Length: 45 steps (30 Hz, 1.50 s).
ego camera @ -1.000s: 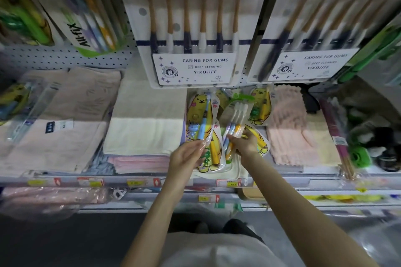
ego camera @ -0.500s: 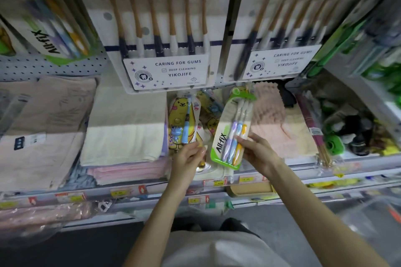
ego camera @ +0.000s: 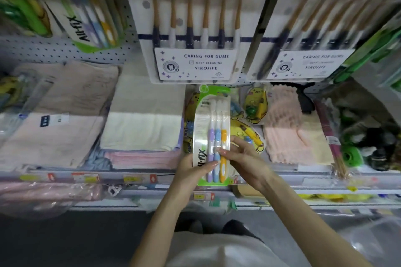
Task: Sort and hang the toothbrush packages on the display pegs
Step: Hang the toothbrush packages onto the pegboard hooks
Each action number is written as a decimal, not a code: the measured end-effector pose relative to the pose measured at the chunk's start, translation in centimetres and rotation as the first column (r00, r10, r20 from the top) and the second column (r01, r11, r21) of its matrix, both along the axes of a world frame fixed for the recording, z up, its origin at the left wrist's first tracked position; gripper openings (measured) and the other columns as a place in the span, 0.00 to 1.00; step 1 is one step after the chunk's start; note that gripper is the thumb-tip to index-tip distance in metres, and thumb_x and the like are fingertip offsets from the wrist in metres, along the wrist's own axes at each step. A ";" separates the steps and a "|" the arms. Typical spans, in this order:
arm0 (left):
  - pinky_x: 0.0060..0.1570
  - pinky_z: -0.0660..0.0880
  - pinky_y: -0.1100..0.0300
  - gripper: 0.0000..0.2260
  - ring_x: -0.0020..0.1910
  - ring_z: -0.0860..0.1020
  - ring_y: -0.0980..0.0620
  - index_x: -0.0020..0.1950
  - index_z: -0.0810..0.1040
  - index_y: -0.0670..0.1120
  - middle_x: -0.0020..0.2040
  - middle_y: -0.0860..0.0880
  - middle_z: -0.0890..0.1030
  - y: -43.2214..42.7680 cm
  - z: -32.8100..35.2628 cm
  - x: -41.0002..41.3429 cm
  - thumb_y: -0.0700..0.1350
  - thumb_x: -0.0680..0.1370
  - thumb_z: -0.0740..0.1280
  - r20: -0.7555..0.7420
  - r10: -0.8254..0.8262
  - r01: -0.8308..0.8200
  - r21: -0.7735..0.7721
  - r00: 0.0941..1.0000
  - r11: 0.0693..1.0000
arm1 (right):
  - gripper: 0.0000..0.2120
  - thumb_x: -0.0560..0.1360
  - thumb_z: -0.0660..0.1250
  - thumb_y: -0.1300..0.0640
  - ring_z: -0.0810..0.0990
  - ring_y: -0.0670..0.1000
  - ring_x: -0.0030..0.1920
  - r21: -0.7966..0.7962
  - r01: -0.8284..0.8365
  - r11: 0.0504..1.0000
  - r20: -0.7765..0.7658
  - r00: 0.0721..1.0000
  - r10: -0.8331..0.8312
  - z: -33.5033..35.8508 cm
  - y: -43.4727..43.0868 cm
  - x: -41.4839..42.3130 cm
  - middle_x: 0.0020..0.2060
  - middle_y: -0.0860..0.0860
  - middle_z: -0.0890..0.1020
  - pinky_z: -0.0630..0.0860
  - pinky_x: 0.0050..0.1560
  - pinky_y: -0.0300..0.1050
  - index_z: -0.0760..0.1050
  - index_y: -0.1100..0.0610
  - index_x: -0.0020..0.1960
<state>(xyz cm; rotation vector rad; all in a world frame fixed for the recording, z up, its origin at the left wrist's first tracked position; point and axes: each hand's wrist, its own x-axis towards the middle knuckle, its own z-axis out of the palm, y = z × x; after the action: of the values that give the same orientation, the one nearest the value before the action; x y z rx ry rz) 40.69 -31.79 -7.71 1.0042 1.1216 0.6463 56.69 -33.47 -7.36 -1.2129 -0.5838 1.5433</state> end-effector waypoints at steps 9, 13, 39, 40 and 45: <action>0.43 0.77 0.64 0.08 0.43 0.82 0.55 0.51 0.81 0.44 0.42 0.48 0.85 0.9 3.4 -7.7 0.37 0.73 0.72 0.000 0.157 -0.156 0.131 0.988 0.979 | 0.14 0.66 0.73 0.55 0.81 0.55 0.57 -0.032 0.150 0.988 0.005 0.989 -0.150 -1.2 4.0 0.4 0.55 0.57 0.83 0.77 0.58 0.48 0.80 0.57 0.50; 0.48 0.76 0.57 0.07 0.42 0.82 0.51 0.50 0.81 0.41 0.42 0.41 0.84 0.8 3.0 -10.4 0.37 0.73 0.71 -0.012 0.244 -0.241 0.119 0.970 0.963 | 0.15 0.70 0.73 0.62 0.81 0.55 0.52 -0.063 0.234 0.970 -0.012 0.972 -0.235 -2.9 5.6 0.7 0.51 0.59 0.82 0.80 0.49 0.43 0.76 0.62 0.55; 0.59 0.75 0.43 0.20 0.52 0.83 0.45 0.56 0.81 0.44 0.51 0.45 0.85 -2.1 1.4 -11.4 0.44 0.65 0.74 0.039 0.325 -0.324 -0.015 0.945 0.946 | 0.23 0.68 0.77 0.66 0.80 0.56 0.53 -0.090 0.342 0.935 0.344 0.892 -0.293 -4.9 9.1 -0.6 0.52 0.56 0.80 0.78 0.54 0.49 0.70 0.60 0.58; 0.59 0.75 0.44 0.19 0.52 0.83 0.45 0.56 0.81 0.44 0.50 0.45 0.85 -2.2 1.4 -11.3 0.44 0.65 0.74 0.040 0.322 -0.322 -0.017 0.946 0.947 | 0.25 0.67 0.77 0.65 0.80 0.57 0.55 -0.108 0.353 0.929 0.340 0.892 -0.299 -5.2 8.6 0.0 0.52 0.56 0.80 0.77 0.57 0.53 0.69 0.60 0.59; 0.58 0.76 0.46 0.13 0.50 0.83 0.46 0.54 0.81 0.43 0.48 0.45 0.86 -2.9 1.3 -10.2 0.39 0.69 0.73 0.036 0.304 -0.303 -0.018 0.952 0.953 | 0.22 0.68 0.76 0.67 0.82 0.57 0.48 -0.132 0.379 0.916 0.303 0.895 -0.327 -5.7 6.0 2.7 0.55 0.62 0.81 0.79 0.53 0.56 0.70 0.60 0.58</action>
<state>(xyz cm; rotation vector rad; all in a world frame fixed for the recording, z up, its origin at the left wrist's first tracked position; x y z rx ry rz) 30.44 -34.66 -6.43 0.8106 1.2570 0.9003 59.41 -27.43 -13.04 -1.5995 -0.3694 1.1452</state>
